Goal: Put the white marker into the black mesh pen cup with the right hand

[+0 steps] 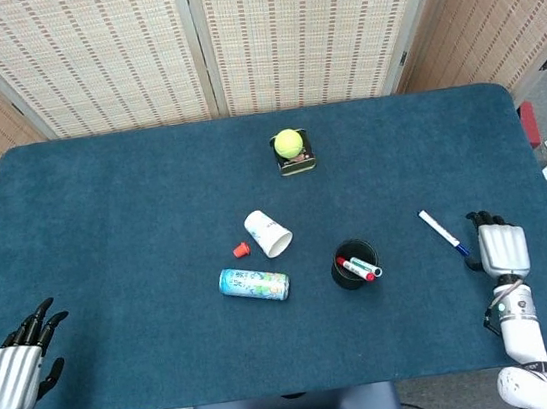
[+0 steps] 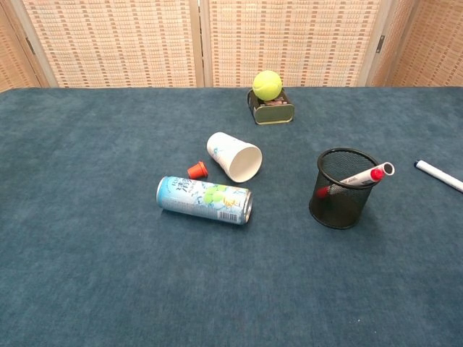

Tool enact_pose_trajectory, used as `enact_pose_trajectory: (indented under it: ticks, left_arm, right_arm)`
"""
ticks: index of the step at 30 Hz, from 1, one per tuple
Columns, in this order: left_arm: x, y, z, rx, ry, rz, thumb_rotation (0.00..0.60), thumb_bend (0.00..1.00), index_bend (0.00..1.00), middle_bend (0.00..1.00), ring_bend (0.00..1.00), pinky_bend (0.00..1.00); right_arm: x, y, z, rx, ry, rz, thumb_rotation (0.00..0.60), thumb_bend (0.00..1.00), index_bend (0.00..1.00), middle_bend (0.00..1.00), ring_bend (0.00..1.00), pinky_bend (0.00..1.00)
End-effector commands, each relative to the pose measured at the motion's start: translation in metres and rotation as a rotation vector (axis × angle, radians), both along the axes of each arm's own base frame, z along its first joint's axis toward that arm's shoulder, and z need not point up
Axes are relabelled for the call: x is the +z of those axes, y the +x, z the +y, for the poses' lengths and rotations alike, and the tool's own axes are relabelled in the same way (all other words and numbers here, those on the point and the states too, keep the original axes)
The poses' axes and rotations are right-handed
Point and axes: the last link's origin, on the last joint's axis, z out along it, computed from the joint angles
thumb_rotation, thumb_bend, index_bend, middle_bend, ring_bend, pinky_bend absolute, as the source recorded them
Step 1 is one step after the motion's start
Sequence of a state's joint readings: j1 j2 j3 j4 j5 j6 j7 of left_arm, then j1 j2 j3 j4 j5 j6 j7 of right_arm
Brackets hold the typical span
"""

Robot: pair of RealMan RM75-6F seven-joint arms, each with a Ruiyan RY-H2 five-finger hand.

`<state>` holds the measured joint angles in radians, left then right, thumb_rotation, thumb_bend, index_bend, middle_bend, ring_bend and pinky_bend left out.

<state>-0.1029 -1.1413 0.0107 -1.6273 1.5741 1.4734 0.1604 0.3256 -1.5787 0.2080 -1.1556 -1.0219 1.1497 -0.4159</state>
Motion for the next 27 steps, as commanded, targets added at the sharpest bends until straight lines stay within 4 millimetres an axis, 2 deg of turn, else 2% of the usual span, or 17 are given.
enact_pose_trajectory:
  ticks: [1,10,15,22,27]
  left_arm:
    - [-0.001,0.000,0.000,-0.002,-0.005,0.001,0.600,0.30,0.20,0.04,0.16,0.37]
    - [-0.002,-0.001,0.001,0.007,-0.006,0.000,0.600,0.30,0.20,0.04,0.16,0.37]
    - [-0.002,-0.002,0.001,0.012,-0.010,0.003,0.600,0.30,0.20,0.04,0.16,0.37]
    - [-0.001,-0.002,0.001,0.010,-0.004,-0.002,0.600,0.30,0.20,0.04,0.16,0.37]
    - [-0.001,-0.001,0.001,0.007,-0.003,-0.003,0.600,0.30,0.20,0.04,0.16,0.37]
  right_arm:
    - [-0.020,-0.002,-0.018,-0.035,-0.002,-0.013,0.600,0.11,0.27,0.25,0.28,0.49]
    - [-0.040,-0.006,-0.033,-0.032,-0.016,-0.003,0.600,0.11,0.36,0.31,0.36,0.55]
    - [-0.043,-0.005,-0.035,-0.012,-0.031,0.004,0.600,0.11,0.43,0.36,0.41,0.59]
    - [-0.044,-0.008,-0.037,-0.011,-0.052,0.038,0.600,0.14,0.57,0.45,0.52,0.69]
    - [-0.044,-0.012,-0.038,-0.022,-0.050,0.059,0.600,0.18,0.61,0.47,0.54,0.71]
